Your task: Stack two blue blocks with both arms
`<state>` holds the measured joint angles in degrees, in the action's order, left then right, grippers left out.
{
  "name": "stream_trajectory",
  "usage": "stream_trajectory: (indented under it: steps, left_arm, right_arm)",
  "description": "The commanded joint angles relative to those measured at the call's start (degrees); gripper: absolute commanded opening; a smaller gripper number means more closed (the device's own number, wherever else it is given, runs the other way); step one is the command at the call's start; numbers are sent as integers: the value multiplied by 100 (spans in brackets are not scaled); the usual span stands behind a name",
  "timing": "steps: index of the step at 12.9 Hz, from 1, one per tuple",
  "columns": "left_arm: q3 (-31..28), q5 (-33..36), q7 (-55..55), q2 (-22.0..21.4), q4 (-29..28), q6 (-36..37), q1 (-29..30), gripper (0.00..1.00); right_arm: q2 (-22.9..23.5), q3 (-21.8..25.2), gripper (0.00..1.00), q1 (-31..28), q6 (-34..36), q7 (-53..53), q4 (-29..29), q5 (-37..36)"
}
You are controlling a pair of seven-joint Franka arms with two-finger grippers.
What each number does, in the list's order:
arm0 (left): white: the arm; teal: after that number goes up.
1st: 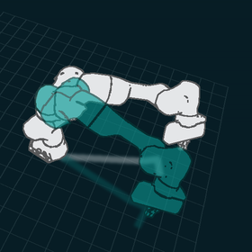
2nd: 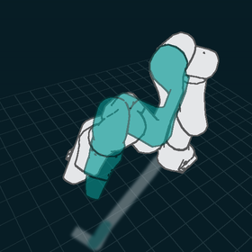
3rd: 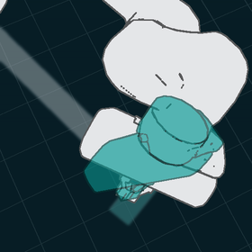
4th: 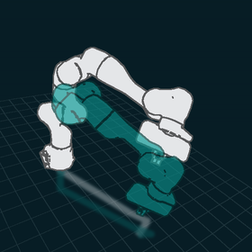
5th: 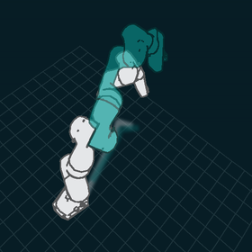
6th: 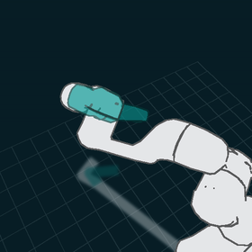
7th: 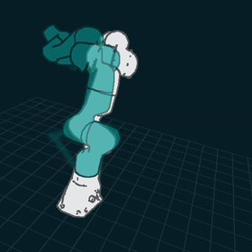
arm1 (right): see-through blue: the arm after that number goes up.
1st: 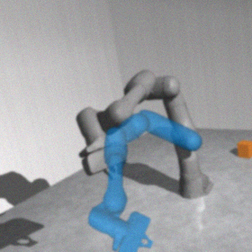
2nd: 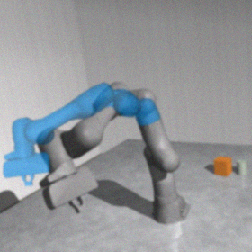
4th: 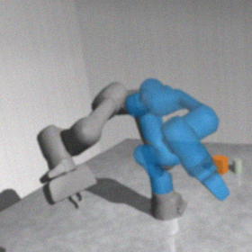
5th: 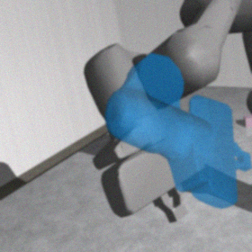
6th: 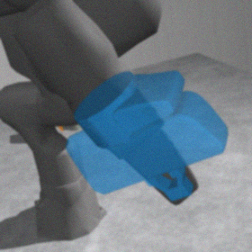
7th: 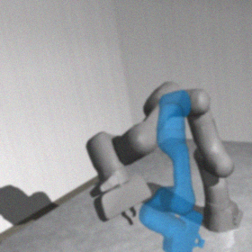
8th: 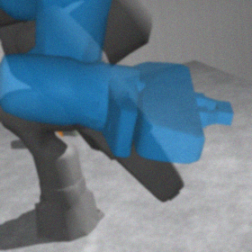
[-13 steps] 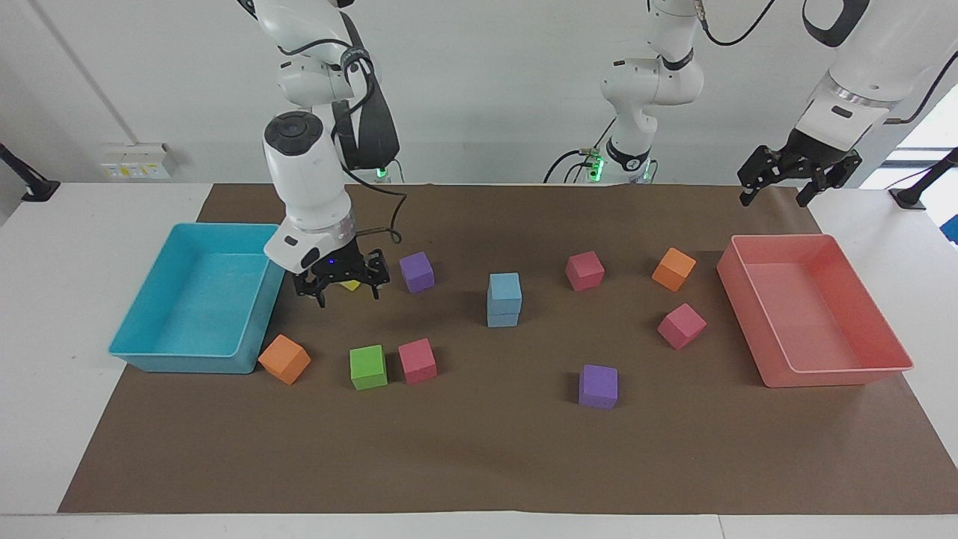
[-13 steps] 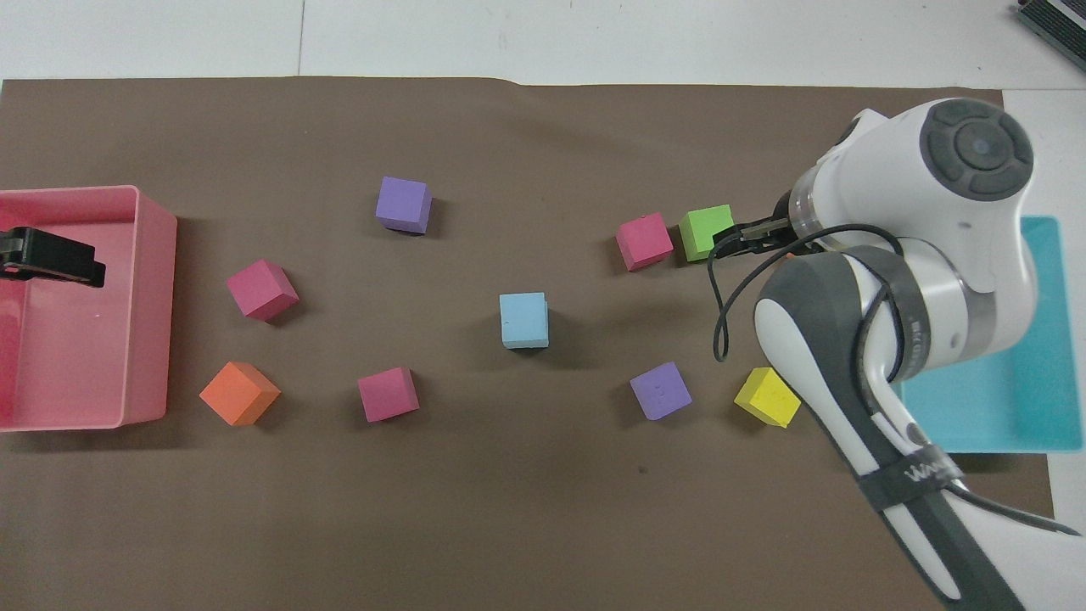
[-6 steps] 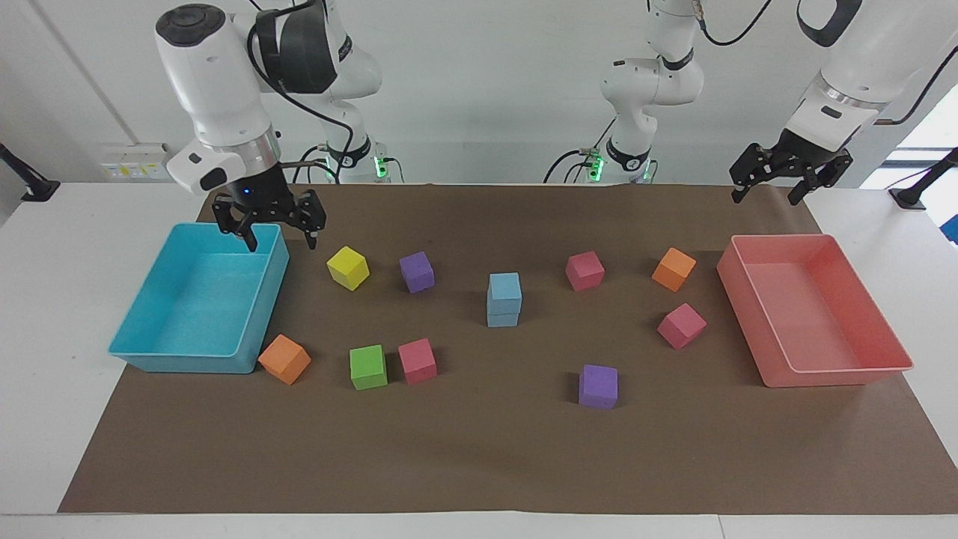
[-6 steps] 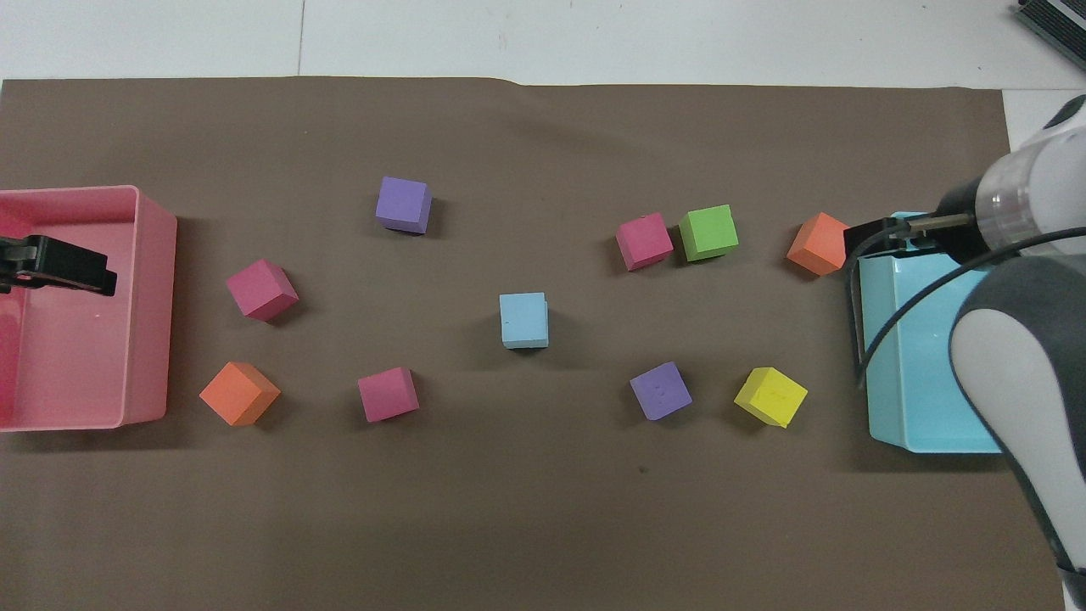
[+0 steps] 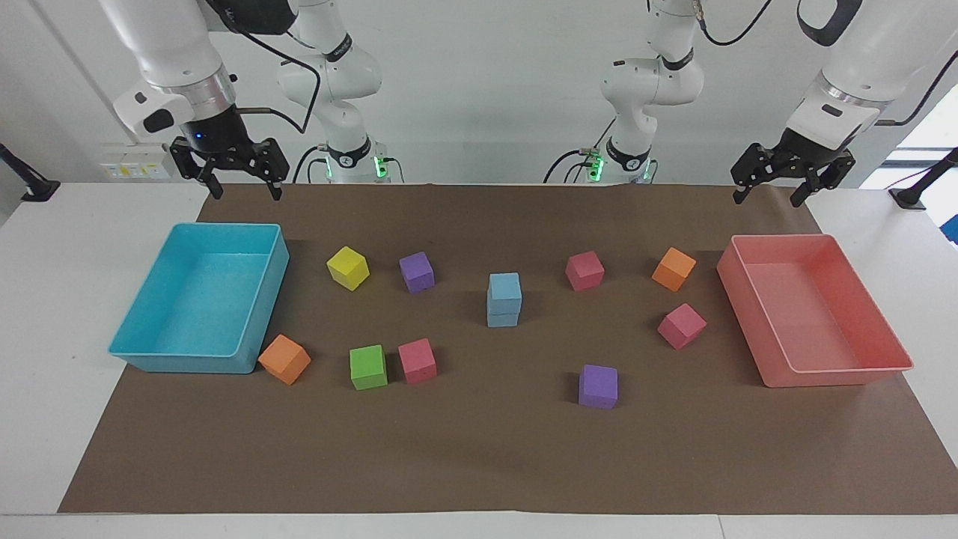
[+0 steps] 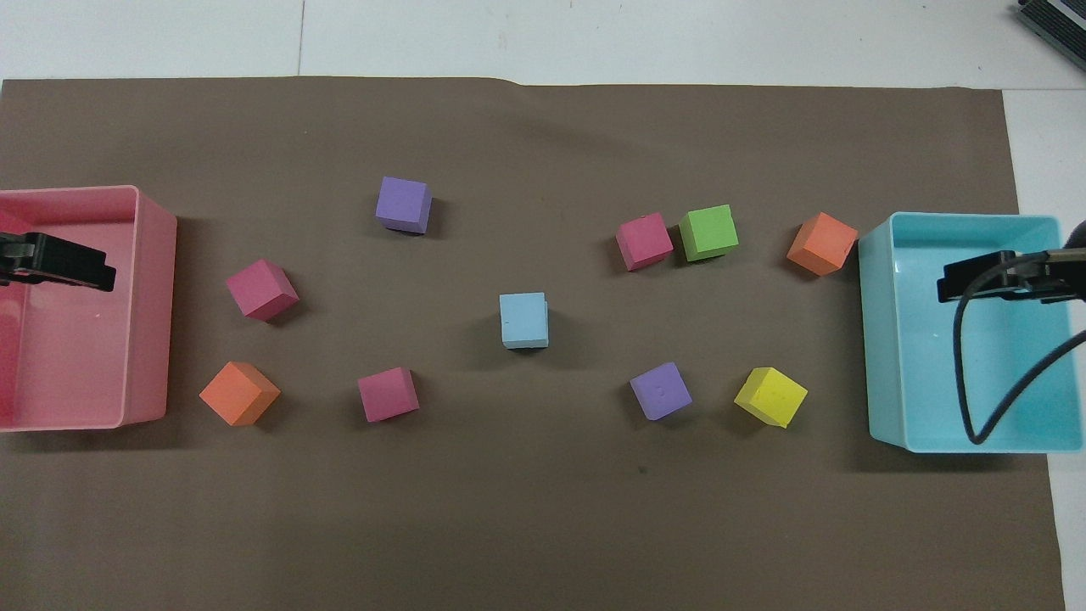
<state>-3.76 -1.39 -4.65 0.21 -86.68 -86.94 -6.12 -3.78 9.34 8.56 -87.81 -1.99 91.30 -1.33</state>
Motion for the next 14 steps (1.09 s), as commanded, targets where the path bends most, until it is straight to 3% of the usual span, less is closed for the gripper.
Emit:
stream_trajectory:
  steps: [1,7,14]
  left_arm:
    - [-10,7,-106,-118,-156,-43,-3,100]
    - [-10,95,-115,-223,-323,-113,-3,100]
    - [-10,95,-115,-259,-376,-113,-3,100]
  right_arm:
    - [-228,76,100,-29,412,67,-33,107]
    - [-334,59,100,-21,1037,454,-455,-8]
    - [-589,50,100,-12,739,445,-192,-130]
